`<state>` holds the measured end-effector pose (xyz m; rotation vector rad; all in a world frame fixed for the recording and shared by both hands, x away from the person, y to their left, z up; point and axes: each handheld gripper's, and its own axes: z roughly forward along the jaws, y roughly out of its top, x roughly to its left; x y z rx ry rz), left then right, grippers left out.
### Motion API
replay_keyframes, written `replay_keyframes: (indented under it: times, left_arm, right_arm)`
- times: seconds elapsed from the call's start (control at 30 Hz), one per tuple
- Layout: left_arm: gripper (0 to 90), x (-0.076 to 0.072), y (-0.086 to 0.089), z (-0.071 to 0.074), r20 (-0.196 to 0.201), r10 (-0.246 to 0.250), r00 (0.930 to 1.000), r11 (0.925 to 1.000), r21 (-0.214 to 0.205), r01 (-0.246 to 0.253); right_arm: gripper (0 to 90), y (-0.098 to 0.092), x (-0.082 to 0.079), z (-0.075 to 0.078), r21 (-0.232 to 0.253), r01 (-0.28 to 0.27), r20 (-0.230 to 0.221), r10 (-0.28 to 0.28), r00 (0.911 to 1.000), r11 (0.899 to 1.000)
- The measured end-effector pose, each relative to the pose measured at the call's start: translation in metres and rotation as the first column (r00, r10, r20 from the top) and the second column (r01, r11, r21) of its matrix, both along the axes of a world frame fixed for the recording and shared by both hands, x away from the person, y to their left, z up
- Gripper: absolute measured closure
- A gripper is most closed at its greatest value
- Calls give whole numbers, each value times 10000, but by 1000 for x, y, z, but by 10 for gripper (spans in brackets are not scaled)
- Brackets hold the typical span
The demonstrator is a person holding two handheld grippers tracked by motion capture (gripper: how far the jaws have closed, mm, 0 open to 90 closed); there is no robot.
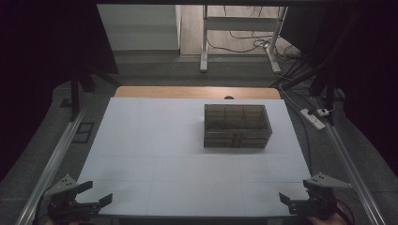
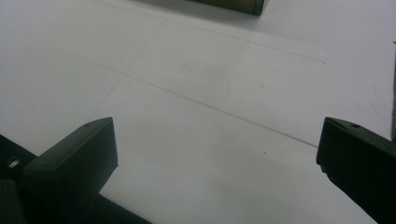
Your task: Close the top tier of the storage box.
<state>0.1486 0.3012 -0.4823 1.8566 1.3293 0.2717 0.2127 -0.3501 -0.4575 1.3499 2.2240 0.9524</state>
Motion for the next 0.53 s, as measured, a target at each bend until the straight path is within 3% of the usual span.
replay_keyframes:
  times: [0.17, 0.53]
  left_arm:
    - [42, 0, 1, 0, -23, 27, 10000, 10000, -16, -27]
    - [42, 1, 0, 0, -67, -21, 10000, 10000, -31, 20]
  right_arm:
    - [0, 2, -1, -2, -260, -107, -126, 104, 9999, 9996]
    - [0, 2, -1, -4, -362, -192, -367, 178, 9992, 9992]
